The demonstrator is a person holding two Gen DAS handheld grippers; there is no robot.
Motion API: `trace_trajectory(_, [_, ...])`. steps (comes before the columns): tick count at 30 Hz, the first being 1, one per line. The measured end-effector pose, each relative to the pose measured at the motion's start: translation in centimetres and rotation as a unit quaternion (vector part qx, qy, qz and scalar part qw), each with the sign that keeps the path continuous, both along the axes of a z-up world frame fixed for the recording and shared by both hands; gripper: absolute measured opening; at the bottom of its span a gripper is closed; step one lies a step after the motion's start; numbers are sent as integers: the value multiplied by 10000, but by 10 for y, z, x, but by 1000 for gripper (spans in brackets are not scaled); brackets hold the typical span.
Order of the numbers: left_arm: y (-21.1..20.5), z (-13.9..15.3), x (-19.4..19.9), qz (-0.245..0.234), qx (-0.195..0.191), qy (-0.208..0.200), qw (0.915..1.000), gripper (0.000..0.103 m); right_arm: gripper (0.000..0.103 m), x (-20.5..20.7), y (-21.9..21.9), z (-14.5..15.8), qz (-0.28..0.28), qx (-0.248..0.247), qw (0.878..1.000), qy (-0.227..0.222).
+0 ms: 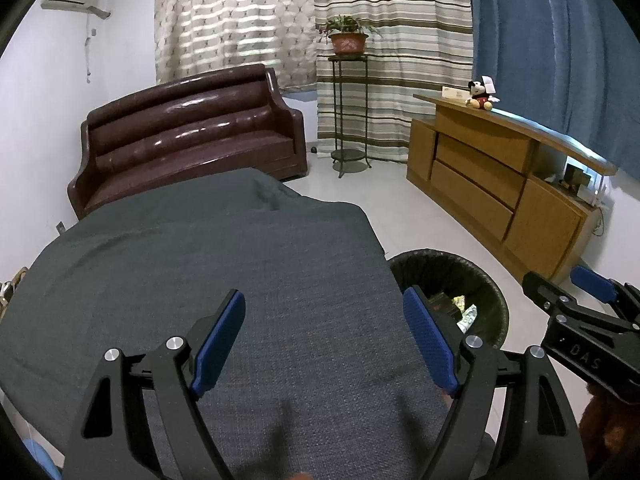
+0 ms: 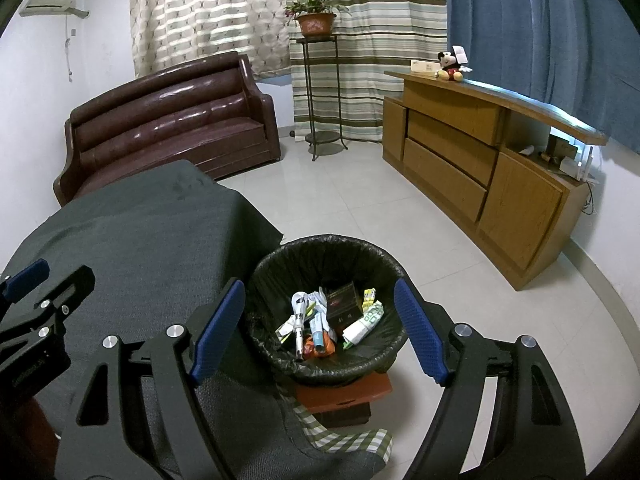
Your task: Collect trash
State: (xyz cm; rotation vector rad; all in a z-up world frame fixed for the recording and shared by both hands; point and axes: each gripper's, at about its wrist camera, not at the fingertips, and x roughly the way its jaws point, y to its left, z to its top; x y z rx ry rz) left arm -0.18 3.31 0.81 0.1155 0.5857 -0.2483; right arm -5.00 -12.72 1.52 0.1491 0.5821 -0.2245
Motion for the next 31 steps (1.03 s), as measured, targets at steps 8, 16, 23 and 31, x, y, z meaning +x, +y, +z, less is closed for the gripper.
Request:
trace_trajectory(8, [1,1,-2,-29,-7,1,10000,79,75,0,1,1,9,-4,10000,8])
trace_trajectory(16, [2,1,0,-59,-52,74,9999,79,75,1,2,2,0,-3,10000,7])
trace_trajectory(23, [3,2,1,-56,-42,74,9999,79,75,-1,3,3,15,-8,10000,20])
trace_trajectory(31, [12,-5,12,195,61,284,9994,79,75,-6,7,3,64,-50,9999,75])
